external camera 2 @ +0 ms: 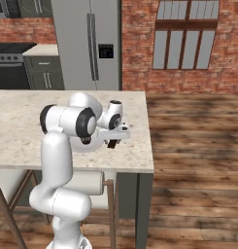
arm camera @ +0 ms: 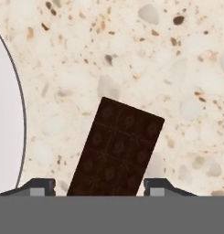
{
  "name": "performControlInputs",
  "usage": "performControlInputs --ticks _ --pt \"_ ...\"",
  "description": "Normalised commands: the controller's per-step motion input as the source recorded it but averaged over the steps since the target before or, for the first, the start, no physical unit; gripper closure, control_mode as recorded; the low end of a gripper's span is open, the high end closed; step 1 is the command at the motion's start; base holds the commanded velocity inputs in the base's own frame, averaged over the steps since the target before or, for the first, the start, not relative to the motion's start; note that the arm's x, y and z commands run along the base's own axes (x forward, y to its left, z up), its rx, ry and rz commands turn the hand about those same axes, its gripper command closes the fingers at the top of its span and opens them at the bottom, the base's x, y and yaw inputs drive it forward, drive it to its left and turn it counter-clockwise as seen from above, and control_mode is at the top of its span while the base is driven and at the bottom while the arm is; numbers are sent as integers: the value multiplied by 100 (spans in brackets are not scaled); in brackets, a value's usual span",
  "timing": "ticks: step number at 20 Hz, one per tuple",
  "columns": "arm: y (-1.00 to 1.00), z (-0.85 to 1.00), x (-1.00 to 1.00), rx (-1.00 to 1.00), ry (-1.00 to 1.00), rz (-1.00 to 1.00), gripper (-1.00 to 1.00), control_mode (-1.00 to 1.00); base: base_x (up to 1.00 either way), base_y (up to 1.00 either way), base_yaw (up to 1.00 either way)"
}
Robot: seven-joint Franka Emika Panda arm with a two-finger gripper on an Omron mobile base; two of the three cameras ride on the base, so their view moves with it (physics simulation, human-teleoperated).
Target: Take the cinnamon bottle from the cabinet and place it on the dining table, next to the plate with the cupcake. Then take the chocolate from the dining counter and place it on the cupcake plate.
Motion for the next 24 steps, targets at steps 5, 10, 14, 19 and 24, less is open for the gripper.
performControlInputs --ticks 5,10,14,19,24 --pt "0 -44 -16 0 0 -3 100 -100 0 0 0" --pt "0 -30 -2 0 1 -4 100 -100 0 0 0" --pt "-3 1 -4 0 0 -7 100 -100 0 0 0" --pt "0 47 -13 0 1 -6 100 -100 0 0 0" --pt "36 46 -37 0 4 0 100 -100 0 0 0"
